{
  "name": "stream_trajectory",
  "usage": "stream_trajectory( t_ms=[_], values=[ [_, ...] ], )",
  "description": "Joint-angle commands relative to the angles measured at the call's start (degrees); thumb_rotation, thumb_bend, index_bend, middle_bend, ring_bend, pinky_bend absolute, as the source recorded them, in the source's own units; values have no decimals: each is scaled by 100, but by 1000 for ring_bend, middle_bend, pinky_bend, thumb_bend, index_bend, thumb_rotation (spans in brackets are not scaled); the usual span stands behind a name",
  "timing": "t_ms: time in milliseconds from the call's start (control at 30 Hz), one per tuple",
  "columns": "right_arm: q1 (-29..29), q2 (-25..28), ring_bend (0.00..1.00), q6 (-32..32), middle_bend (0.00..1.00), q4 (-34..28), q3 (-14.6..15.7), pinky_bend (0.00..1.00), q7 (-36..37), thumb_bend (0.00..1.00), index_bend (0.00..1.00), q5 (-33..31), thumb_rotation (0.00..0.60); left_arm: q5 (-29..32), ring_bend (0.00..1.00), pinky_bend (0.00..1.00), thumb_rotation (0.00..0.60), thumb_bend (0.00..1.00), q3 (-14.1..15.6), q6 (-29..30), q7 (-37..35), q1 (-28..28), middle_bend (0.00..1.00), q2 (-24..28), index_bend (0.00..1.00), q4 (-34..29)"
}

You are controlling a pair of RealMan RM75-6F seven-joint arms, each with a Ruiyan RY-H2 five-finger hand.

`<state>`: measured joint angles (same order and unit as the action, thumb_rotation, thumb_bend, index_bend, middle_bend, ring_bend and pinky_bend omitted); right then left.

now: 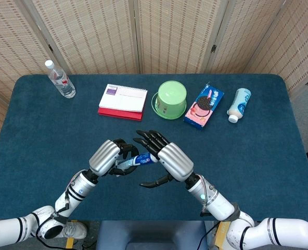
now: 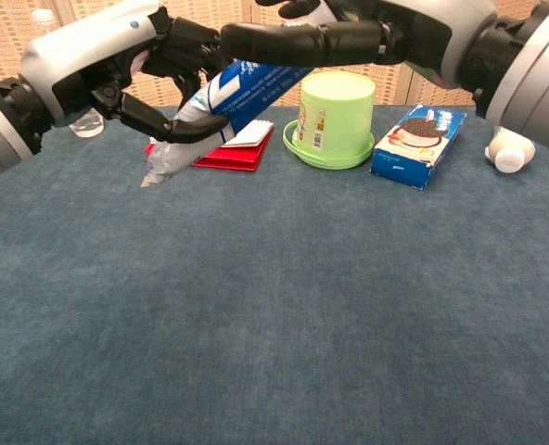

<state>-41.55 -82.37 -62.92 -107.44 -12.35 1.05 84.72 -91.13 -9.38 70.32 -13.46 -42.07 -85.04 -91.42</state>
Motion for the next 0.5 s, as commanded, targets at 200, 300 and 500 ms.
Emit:
stream_trajectory(
  t_ms=[200, 300, 500],
  values=[
    [1, 49, 0, 31, 0, -33, 75, 0, -57, 0, 0, 18, 221, 11, 681, 504, 600, 496, 17, -23, 12, 1, 779, 48, 713, 35],
    [10, 52, 0, 33, 0, -30, 107, 0, -92, 0, 0, 16, 223, 7, 681, 504, 600, 496, 24, -19, 4, 5, 779, 65, 713, 43],
    [17, 54, 0, 6, 0, -31, 122, 0, -150, 0, 0, 33, 220, 0, 681, 504, 600, 496, 36, -13, 9, 13, 780, 102, 715, 25]
  ],
)
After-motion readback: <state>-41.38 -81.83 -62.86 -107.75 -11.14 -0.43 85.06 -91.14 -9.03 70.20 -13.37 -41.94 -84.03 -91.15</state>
